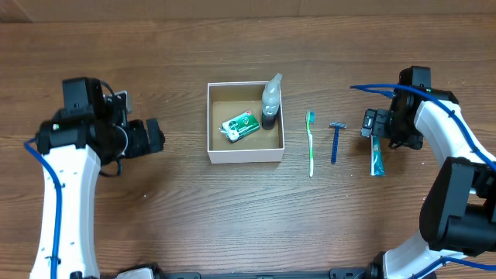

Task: Pack container
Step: 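Move the right gripper to the Colgate toothpaste tube and grasp it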

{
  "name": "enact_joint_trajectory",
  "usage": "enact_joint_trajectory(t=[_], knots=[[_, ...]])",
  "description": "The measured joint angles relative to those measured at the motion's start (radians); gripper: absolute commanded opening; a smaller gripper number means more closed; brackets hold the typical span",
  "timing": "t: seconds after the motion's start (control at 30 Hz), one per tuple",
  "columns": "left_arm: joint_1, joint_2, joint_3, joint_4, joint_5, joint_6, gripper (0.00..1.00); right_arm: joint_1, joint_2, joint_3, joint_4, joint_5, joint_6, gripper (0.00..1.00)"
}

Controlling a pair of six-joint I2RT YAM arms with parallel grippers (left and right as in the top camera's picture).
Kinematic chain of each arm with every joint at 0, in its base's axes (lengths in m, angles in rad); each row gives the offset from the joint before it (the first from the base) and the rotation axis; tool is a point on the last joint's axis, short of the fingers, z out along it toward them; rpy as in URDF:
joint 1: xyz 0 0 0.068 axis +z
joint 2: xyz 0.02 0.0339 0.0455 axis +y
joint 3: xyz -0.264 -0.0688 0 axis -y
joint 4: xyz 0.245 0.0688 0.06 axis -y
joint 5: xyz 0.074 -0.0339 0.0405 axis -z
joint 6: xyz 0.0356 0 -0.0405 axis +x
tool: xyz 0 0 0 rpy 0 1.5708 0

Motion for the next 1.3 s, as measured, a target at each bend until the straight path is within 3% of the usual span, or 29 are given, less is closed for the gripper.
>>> enact_joint_trajectory(t=[0.6, 0.9, 1.07, 1.2, 1.3], knots=[[0.0, -0.014, -0.031, 0.003, 0.015, 0.0, 1.0, 0.001, 0.111, -0.025, 0.042, -0.015, -0.031, 0.95], [0.0, -0.014, -0.031, 0.003, 0.015, 0.0, 1.0, -0.001, 0.116, -0.02, 0.045, -0.005, -0.026, 0.7], [0.0, -0.014, -0.031, 0.003, 0.015, 0.0, 1.0, -0.002, 0.117, -0.018, 0.045, -0.005, -0.027, 0.43], [0.0, -0.014, -0.031, 0.002, 0.015, 0.0, 1.0, -0.002, 0.118, -0.017, 0.042, -0.003, -0.025, 0.37], [0.0, -0.014, -0.031, 0.002, 0.015, 0.0, 1.0, -0.002, 0.119, -0.016, 0.042, -0.005, -0.03, 0.25]])
